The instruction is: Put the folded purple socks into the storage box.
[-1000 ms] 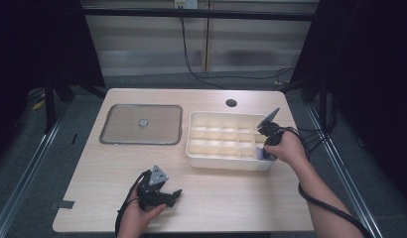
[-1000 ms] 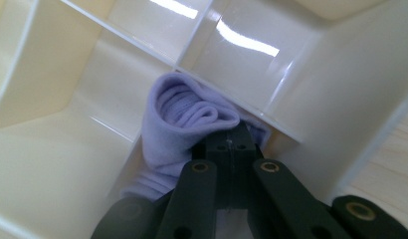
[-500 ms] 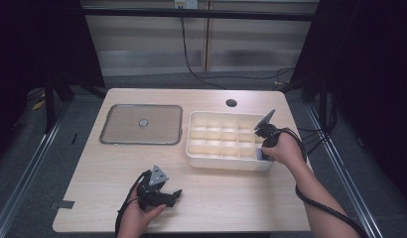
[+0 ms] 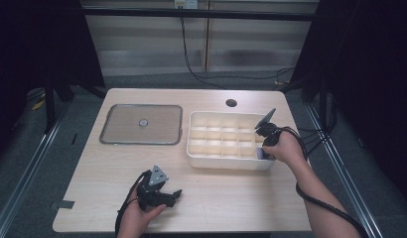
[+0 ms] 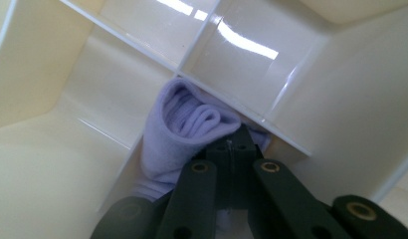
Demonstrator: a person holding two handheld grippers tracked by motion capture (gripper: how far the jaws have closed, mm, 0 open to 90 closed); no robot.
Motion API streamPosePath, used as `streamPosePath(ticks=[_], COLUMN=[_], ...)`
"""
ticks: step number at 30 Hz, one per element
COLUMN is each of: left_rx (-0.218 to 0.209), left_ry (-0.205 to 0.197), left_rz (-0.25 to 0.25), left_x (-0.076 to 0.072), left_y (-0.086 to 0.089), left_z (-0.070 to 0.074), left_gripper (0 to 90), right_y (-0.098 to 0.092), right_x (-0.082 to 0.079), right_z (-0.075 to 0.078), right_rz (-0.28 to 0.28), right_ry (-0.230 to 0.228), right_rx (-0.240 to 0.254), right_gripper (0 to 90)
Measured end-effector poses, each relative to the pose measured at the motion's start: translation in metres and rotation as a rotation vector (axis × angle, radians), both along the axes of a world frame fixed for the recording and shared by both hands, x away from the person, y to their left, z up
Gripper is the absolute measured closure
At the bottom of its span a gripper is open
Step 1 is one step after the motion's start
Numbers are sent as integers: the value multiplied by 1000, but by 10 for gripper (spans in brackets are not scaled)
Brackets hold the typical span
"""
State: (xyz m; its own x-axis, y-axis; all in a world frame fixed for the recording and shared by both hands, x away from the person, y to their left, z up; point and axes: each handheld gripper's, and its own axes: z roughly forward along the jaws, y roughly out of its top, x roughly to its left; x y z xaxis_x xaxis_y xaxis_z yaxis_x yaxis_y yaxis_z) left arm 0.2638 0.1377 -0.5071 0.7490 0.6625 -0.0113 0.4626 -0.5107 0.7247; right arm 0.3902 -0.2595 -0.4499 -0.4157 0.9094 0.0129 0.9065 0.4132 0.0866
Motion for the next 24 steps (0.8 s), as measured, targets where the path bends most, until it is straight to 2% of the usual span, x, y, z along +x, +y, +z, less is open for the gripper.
streamPosePath(ticks=[7,14,16,21,24], left_rx=[2,1,-6,-6,-5], left_ry=[1,5,2,0,2], left_rz=[1,1,5,5,7], left_x=[0,-1,-1,-1,-1], left_y=[0,0,0,0,0], left_z=[0,0,0,0,0], left_gripper=[192,192,192,191,192], right_y=[-1,-4,-4,-7,-9], right_x=[1,0,-1,-2,-4], right_z=[2,13,17,28,35], right_rz=[13,11,13,1,-8], right_ry=[-7,-21,-23,-37,-44], right_rx=[-7,0,-18,14,48], right_gripper=[883,820,798,783,750])
